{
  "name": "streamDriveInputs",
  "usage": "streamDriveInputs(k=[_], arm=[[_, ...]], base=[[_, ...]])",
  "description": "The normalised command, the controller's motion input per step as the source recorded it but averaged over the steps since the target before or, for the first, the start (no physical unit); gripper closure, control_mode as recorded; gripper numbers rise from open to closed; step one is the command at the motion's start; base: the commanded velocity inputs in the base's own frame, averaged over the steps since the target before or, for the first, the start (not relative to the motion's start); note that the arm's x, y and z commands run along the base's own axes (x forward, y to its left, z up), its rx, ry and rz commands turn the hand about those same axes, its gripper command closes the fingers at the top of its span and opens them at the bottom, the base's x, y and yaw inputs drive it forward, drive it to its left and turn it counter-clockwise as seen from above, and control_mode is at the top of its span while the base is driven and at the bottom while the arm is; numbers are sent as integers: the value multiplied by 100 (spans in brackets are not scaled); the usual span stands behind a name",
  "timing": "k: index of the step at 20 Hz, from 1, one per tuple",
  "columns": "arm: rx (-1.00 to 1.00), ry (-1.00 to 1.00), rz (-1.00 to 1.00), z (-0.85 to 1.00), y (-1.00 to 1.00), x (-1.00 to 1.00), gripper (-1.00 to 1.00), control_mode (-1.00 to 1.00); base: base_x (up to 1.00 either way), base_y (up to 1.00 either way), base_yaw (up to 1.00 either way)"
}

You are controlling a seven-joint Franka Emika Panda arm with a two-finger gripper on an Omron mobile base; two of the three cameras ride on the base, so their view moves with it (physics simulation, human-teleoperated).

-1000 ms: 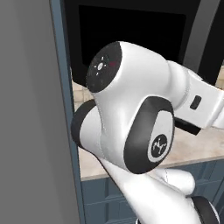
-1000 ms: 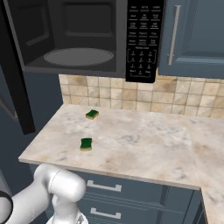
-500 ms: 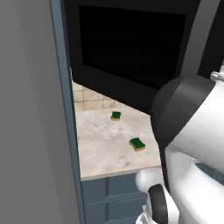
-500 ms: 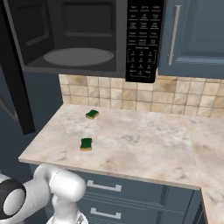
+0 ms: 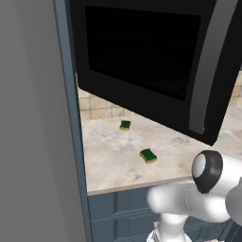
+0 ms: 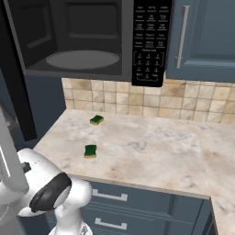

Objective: Place the sponge inside the microwave to prepare for sanitizing.

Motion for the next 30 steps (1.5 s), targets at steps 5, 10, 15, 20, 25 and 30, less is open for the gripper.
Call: streamDriveInputs(k=[5, 10, 15, 20, 25, 30], arm=[[24, 8, 33, -4, -69, 31, -100, -100], [17, 35, 23, 0, -60, 48, -100, -100], [27, 53, 8, -5, -35, 31, -100, -100], [10, 64, 12, -8, -7, 0, -100, -100], [14, 51, 14, -13, 15, 6, -100, -100], [19, 16, 16, 0, 34, 28, -100, -100]], base=[[0, 0, 0], [0, 0, 0], [0, 0, 0], [0, 0, 0], [0, 0, 0], [0, 0, 0]])
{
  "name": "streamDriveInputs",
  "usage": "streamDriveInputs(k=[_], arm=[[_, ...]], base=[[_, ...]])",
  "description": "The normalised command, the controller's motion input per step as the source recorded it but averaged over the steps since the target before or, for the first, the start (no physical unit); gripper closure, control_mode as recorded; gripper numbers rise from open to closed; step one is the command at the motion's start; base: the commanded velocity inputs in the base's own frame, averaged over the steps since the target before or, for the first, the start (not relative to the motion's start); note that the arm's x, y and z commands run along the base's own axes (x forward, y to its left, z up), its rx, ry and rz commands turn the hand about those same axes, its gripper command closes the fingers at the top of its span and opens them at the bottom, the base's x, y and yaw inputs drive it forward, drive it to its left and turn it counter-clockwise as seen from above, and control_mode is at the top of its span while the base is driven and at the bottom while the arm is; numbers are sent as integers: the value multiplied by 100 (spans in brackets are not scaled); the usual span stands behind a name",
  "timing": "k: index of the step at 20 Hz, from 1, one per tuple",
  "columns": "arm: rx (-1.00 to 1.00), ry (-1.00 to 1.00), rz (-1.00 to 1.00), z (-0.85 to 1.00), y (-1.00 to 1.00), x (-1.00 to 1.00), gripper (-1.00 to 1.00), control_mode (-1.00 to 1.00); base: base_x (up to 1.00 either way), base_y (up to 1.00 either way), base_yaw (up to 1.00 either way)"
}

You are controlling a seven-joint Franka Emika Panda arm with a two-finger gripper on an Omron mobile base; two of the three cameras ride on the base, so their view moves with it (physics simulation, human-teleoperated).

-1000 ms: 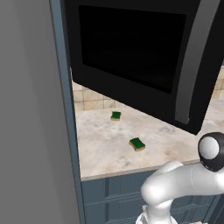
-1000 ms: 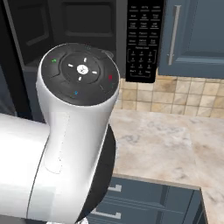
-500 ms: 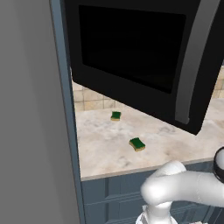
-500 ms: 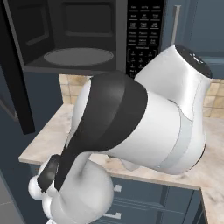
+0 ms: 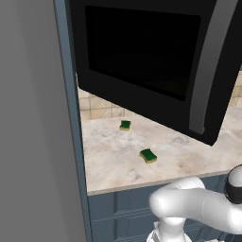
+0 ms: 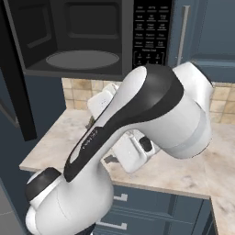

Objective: Place the sponge inside the microwave to prepare for sanitizing.

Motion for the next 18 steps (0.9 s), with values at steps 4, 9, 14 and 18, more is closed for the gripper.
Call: streamDriveInputs(k=[4, 9, 14, 18], arm=[[25, 0, 6, -15, 41, 49, -100, -100], [23, -13, -2, -25, 44, 51, -100, -100], [18, -14, -28, -35, 11, 57, -100, -100], [36, -2, -23, -4, 0, 48, -100, -100]], base=[[0, 0, 0], [0, 0, 0], [0, 0, 0], [0, 0, 0]])
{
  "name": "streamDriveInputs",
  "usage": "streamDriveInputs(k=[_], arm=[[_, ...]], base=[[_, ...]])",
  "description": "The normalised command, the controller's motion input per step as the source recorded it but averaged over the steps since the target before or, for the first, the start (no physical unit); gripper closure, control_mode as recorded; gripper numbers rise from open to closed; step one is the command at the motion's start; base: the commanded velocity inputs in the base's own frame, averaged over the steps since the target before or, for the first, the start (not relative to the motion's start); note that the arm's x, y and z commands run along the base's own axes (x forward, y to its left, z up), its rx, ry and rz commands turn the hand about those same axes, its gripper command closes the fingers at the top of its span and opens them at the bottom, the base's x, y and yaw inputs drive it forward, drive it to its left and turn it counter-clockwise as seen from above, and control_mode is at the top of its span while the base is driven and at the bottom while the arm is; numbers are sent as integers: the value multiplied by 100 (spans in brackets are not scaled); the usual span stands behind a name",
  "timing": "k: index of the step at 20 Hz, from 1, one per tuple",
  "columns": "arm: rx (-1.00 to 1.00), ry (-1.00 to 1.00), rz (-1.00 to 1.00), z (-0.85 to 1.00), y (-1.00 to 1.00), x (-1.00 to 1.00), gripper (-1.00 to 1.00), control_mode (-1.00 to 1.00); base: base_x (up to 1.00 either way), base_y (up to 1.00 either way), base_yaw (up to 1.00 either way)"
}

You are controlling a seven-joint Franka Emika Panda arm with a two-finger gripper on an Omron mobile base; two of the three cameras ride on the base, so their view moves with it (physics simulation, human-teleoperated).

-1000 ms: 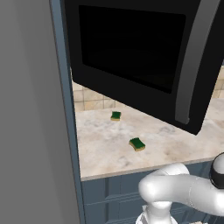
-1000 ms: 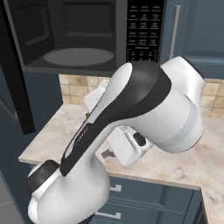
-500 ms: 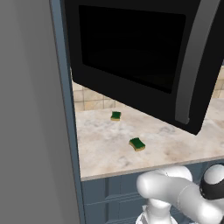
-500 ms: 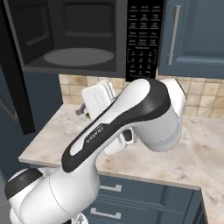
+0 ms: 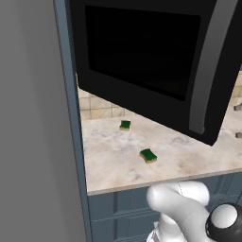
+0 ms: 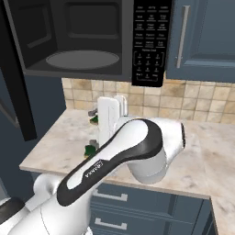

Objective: Place the sponge inside the microwave to prepare for sanitizing.

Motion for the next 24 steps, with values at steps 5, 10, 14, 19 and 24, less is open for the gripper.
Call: streamDriveInputs(k=[5, 10, 14, 19, 24], arm=[[34, 6, -6, 33, 27, 24, -100, -100], [7, 20, 16, 62, 47, 2, -100, -100], [0, 20, 31, 58, 53, 0, -100, -100], [0, 14, 33, 52, 65, 0, -100, -100], [0, 12, 33, 20, 94, -2, -100, -100]], base=[[0, 0, 0], [0, 0, 0], [0, 0, 0], [0, 0, 0], [0, 0, 0]])
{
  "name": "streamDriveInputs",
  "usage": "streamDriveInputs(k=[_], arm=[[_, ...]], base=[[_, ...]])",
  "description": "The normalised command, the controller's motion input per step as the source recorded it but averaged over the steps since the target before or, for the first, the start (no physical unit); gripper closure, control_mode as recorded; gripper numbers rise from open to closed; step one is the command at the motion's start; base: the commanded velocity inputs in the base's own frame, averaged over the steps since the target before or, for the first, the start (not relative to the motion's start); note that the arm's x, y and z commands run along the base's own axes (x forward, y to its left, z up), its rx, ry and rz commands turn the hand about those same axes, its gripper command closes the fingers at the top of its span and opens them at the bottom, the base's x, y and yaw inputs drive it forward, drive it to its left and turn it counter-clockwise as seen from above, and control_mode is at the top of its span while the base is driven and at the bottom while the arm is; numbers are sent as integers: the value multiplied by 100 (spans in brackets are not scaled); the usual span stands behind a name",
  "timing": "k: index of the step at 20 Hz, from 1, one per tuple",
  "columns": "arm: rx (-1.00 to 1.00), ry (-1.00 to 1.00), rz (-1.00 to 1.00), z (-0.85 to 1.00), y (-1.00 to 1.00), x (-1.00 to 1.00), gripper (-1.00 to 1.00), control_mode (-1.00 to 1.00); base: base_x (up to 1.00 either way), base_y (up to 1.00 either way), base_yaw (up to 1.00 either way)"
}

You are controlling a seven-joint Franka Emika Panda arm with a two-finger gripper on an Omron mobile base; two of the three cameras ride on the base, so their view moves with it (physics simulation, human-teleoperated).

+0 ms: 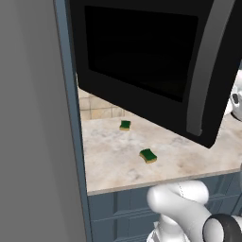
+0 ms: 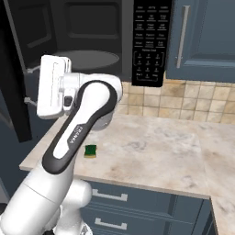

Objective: Place the sponge inside the microwave to prepare for sanitizing.

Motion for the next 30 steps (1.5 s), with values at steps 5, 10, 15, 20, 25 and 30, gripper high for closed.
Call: streamDriveInputs(k=[5, 10, 15, 20, 25, 30], arm=[[0, 1, 27, 3, 100, -36, -100, -100], [-7, -2, 0, -2, 100, -36, -100, -100], [0, -15, -30, -6, 73, -34, -100, -100], [0, -12, -42, -9, 45, -32, -100, -100], [0, -9, -42, -4, 21, -27, -100, -100], [-1, -3, -38, 0, 27, -16, -100, -100]], base=[[0, 0, 0], [0, 0, 0], [0, 0, 0], [0, 0, 0], [0, 0, 0], [0, 0, 0]])
